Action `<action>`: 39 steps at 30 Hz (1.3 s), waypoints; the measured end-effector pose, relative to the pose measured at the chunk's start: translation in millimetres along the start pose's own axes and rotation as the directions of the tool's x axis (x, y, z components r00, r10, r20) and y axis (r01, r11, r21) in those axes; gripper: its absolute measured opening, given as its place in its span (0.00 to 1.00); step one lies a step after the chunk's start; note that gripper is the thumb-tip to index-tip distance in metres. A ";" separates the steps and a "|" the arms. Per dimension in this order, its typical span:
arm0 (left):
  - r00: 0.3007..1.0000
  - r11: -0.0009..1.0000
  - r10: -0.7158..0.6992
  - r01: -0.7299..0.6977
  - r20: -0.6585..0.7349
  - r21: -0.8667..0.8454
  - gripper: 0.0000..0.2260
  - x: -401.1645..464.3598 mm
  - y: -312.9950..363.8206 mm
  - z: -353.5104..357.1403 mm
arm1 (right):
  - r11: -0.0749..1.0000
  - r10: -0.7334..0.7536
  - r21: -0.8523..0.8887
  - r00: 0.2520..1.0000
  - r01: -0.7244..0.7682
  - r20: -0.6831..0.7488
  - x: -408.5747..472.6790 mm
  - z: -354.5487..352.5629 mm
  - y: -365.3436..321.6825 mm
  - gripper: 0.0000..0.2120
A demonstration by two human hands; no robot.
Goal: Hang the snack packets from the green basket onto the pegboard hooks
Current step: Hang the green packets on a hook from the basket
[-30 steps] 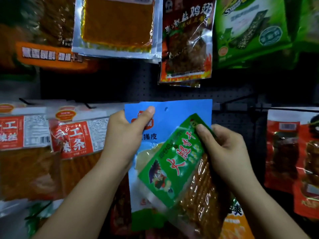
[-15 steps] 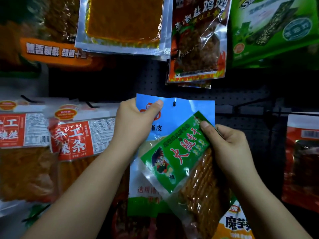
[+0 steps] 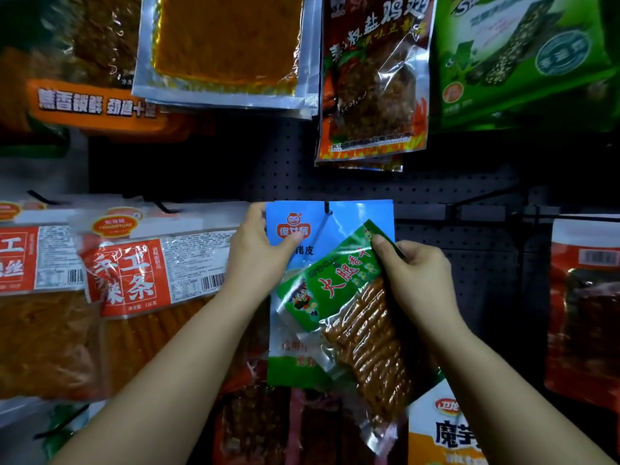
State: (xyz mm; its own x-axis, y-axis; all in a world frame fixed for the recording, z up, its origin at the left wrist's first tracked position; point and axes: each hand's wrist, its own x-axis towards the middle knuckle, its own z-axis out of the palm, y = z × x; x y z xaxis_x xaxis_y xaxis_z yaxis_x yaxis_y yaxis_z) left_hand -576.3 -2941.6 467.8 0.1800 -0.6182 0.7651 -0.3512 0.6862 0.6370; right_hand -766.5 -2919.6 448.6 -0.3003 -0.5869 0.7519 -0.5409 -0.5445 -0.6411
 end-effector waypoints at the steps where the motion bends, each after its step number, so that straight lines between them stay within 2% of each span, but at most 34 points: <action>1: 1.000 1.000 0.000 0.000 0.008 0.011 0.16 2.1 -1.6 1.4 | 0.999 -0.002 -0.039 1.000 0.001 -0.011 3.4 1.3 1.3 0.27; 7: 0.997 0.987 0.075 -0.073 -0.014 0.142 0.16 9.9 -6.6 10.0 | 0.958 -0.029 -0.288 0.997 0.009 -0.067 10.6 12.0 8.9 0.28; 12: 0.994 0.979 0.105 -0.099 -0.025 0.176 0.16 5.4 -7.1 9.0 | 0.947 -0.028 -0.322 0.998 0.007 -0.061 5.4 13.6 11.8 0.27; 17: 0.990 0.955 0.135 -0.142 0.042 0.262 0.36 -15.5 -1.4 6.5 | 0.970 0.014 -0.239 0.996 -0.035 -0.087 -12.0 3.1 18.3 0.20; 20: 0.967 0.915 0.244 -0.254 0.071 0.315 0.39 -36.8 3.8 4.7 | 0.985 0.013 -0.168 0.991 -0.036 -0.134 -25.7 -10.7 22.6 0.20; 23: 0.941 0.898 0.335 -0.335 0.049 0.284 0.33 -56.1 7.7 1.4 | 0.995 0.002 -0.102 0.988 -0.017 -0.151 -40.1 -27.1 24.1 0.19; 27: 0.934 0.912 0.356 -0.352 0.018 0.211 0.15 -79.9 18.6 1.1 | 0.998 -0.026 -0.057 0.975 0.014 -0.219 -53.3 -50.8 23.3 0.16; 29: 0.929 0.915 0.367 -0.369 0.040 0.165 0.13 -91.0 26.2 6.3 | 0.999 -0.042 -0.037 0.967 0.034 -0.250 -58.4 -61.8 21.5 0.15; 32: 0.954 0.960 0.275 -0.279 0.117 0.025 0.16 -100.4 38.9 20.1 | 0.996 -0.063 0.035 0.954 0.076 -0.292 -63.6 -77.5 18.4 0.14; 34: 0.970 0.988 0.078 -0.044 0.231 -0.150 0.22 -100.3 46.6 34.2 | 0.991 -0.061 0.090 0.940 0.097 -0.337 -64.3 -88.7 18.1 0.13; 36: 0.924 0.927 -0.063 0.194 0.376 -0.321 0.29 -96.4 52.1 50.7 | 0.983 -0.017 0.163 0.935 0.080 -0.354 -62.8 -98.5 19.7 0.12; 37: 0.905 0.890 -0.071 0.247 0.419 -0.383 0.28 -94.2 55.5 59.1 | 0.982 0.005 0.177 0.939 0.060 -0.343 -61.4 -104.6 21.4 0.11; 39: 0.906 0.877 -0.019 0.218 0.422 -0.428 0.20 -89.7 65.8 72.7 | 0.984 0.040 0.178 0.957 0.012 -0.286 -56.1 -117.5 26.1 0.10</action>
State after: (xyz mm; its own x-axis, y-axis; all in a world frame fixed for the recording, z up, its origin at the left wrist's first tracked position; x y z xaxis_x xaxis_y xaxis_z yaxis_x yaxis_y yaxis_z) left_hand -682.3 -2868.8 434.3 -0.2176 -0.7353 0.6418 0.1250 0.6312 0.7655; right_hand -856.0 -2830.4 407.8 -0.5343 -0.4123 0.7380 -0.3956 -0.6496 -0.6493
